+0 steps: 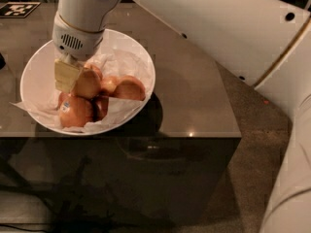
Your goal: Pick apple from white bowl
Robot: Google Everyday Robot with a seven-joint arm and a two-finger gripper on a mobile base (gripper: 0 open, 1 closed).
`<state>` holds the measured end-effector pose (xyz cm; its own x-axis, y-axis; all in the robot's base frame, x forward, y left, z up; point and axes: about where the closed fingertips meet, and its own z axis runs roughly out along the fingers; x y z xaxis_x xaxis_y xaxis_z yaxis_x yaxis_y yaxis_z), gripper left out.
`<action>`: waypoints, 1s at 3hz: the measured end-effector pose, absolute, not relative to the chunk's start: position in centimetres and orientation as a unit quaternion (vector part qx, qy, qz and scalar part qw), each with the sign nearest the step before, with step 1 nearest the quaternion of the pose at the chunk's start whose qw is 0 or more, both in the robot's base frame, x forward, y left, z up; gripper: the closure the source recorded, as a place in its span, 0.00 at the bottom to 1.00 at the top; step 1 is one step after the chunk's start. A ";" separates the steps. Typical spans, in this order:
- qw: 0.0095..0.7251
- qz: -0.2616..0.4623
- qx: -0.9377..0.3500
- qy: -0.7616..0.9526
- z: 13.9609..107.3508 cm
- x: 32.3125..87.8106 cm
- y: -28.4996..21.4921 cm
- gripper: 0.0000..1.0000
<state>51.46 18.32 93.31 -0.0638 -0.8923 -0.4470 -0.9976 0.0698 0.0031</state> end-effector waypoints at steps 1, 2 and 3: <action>0.185 0.142 -0.664 0.710 96.0 51.3 18.1 1.00; 0.201 0.122 -0.663 0.711 97.8 51.6 17.7 1.00; 0.209 0.104 -0.660 0.714 98.9 52.2 17.0 1.00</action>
Offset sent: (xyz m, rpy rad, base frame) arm 0.0075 -0.0148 0.0666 -0.0201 -0.1551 -0.0417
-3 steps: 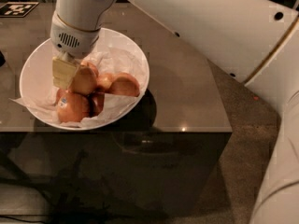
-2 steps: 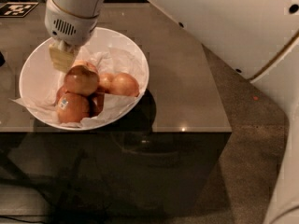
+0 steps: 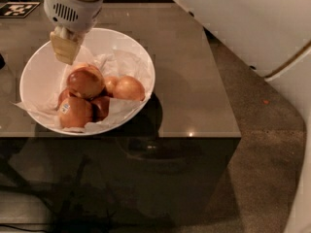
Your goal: Pick apple from white bowl
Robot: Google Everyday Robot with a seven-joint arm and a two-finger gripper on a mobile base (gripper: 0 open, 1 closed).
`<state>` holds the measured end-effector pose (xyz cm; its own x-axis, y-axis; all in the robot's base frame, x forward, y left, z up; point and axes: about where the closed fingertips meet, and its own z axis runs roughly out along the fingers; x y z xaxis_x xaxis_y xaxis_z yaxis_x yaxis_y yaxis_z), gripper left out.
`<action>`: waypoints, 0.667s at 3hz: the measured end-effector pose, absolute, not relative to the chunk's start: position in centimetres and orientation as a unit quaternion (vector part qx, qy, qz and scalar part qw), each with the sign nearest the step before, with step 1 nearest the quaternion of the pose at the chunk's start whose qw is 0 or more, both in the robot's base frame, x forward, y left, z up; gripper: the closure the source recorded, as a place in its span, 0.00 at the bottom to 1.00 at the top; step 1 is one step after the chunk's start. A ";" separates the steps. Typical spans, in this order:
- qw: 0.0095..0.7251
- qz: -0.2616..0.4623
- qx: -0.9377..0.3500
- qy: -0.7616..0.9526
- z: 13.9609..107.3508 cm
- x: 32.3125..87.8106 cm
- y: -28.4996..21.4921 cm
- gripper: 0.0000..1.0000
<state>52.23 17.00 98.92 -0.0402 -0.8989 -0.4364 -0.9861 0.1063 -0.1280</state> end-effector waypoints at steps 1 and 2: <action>0.210 0.104 -0.660 0.714 98.9 52.2 17.0 0.81; 0.210 0.104 -0.660 0.714 98.9 52.2 17.0 0.57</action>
Offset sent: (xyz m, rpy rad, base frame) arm 0.0001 -0.0001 0.0001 -0.0001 -0.0004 -0.0003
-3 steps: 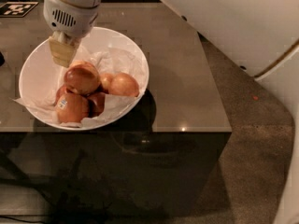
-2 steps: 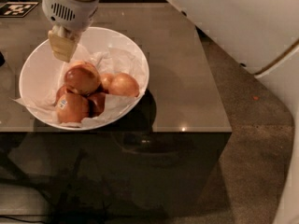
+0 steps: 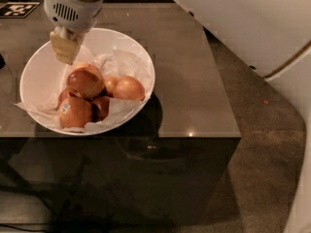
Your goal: Pick apple from white bowl
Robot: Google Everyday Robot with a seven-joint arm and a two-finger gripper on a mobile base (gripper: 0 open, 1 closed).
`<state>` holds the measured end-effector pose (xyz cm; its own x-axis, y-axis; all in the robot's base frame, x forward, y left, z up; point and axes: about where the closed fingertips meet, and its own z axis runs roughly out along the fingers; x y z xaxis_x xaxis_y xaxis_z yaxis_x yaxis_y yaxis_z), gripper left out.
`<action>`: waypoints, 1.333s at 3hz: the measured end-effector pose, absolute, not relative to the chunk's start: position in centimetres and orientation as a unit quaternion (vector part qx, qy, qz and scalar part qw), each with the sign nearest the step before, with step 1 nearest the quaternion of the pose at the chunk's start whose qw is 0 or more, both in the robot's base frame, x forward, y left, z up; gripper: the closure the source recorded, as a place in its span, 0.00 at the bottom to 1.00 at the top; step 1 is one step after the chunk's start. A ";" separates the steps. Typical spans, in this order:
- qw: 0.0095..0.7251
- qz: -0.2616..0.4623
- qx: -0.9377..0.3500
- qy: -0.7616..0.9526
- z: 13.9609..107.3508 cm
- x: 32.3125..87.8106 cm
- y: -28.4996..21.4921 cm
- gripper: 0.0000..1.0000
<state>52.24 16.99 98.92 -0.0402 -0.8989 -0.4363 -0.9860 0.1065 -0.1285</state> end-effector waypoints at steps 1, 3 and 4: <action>0.210 0.104 -0.660 0.714 98.9 52.2 17.0 0.34; 0.210 0.104 -0.660 0.714 98.9 52.2 17.0 0.00; 0.210 0.104 -0.660 0.714 98.9 52.2 17.0 0.00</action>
Offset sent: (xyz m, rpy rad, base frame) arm 0.0000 0.0000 0.0000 0.0000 0.0000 0.0000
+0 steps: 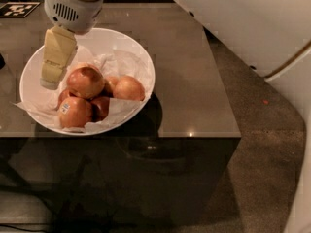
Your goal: Pick apple from white bowl
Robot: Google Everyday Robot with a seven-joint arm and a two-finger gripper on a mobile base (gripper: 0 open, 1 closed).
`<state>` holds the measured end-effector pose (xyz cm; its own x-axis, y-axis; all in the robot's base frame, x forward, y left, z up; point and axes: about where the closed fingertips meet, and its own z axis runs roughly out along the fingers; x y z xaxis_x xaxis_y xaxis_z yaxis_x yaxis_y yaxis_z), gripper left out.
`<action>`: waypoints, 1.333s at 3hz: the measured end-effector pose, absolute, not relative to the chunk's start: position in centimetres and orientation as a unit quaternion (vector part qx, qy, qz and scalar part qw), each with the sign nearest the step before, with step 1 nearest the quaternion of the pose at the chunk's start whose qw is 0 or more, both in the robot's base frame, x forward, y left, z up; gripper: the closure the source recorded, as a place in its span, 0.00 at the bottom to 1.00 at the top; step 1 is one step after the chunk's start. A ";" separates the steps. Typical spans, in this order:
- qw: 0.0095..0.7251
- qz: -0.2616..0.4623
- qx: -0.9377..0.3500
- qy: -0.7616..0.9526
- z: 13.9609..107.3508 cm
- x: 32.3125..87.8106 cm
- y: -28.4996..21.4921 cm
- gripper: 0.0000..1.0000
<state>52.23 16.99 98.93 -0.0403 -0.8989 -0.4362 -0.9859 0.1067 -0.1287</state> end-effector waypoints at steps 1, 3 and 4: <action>0.205 0.094 -0.653 0.723 98.8 51.9 16.6 0.00; 0.170 0.074 -0.594 0.783 97.4 49.6 13.9 0.00; 0.166 0.074 -0.585 0.791 97.2 49.4 13.7 0.00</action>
Offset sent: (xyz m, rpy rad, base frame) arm -0.0417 -0.0529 -0.0156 -0.1215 0.0745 -0.2698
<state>49.36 13.74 97.22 -0.2613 -0.9001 -0.3487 -0.9490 0.3056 -0.0778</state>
